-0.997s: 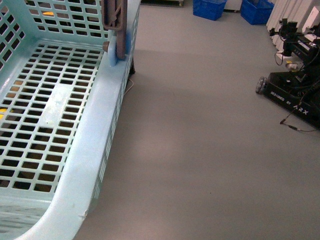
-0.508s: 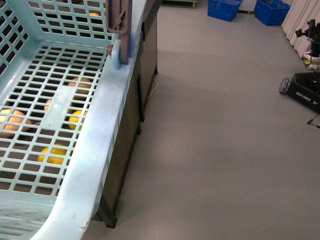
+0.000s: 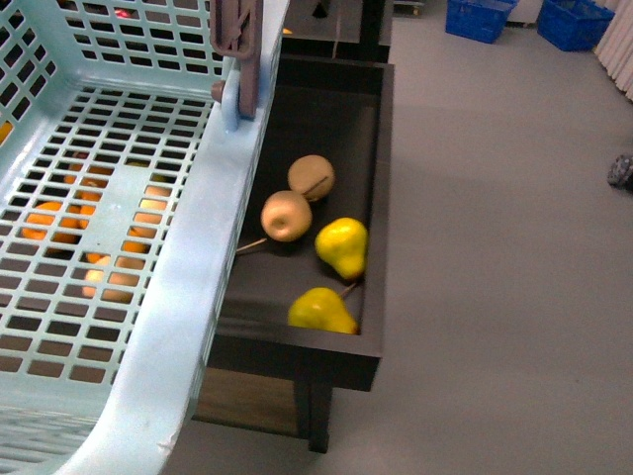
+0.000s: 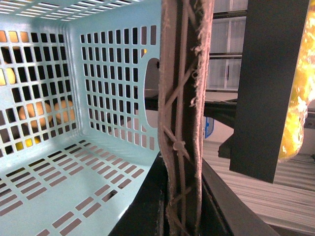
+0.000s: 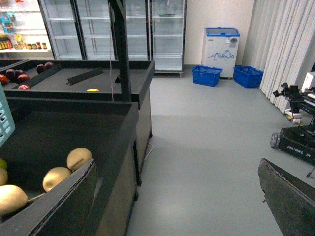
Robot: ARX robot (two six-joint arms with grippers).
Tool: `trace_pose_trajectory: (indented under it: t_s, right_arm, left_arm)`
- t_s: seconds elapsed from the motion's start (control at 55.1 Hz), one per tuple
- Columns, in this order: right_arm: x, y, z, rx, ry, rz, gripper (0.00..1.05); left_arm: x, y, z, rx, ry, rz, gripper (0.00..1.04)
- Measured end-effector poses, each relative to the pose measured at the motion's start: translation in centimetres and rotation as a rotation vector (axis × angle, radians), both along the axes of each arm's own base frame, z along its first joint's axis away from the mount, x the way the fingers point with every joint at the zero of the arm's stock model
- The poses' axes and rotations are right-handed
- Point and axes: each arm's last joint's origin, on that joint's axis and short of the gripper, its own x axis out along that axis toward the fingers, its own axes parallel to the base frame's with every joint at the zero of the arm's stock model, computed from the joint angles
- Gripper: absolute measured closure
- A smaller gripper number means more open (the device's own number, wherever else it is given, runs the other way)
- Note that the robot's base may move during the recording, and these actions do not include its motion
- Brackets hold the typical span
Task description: Pick mango and avocado into basket
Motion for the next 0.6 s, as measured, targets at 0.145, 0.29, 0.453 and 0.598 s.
trace_pose_trajectory:
  t_s: [0.145,0.29,0.453,0.598]
  right_arm:
    - [0.0,0.0,0.02,0.0,-0.001,0.002,0.08]
    - [0.0,0.01,0.0,0.0,0.0,0.002,0.08]
    - [0.0,0.01,0.01,0.0,-0.001,0.002,0.08]
    - [0.0,0.01,0.01,0.0,-0.001,0.003,0.08]
  left_arm:
    - [0.01,0.01,-0.07,0.0,0.003,0.0,0.93]
    - [-0.03,0.02,0.01,0.0,0.0,0.0,0.93]
    - [-0.03,0.01,-0.01,0.0,0.001,0.0,0.93]
    - [-0.01,0.01,-0.05,0.0,0.003,-0.001,0.93]
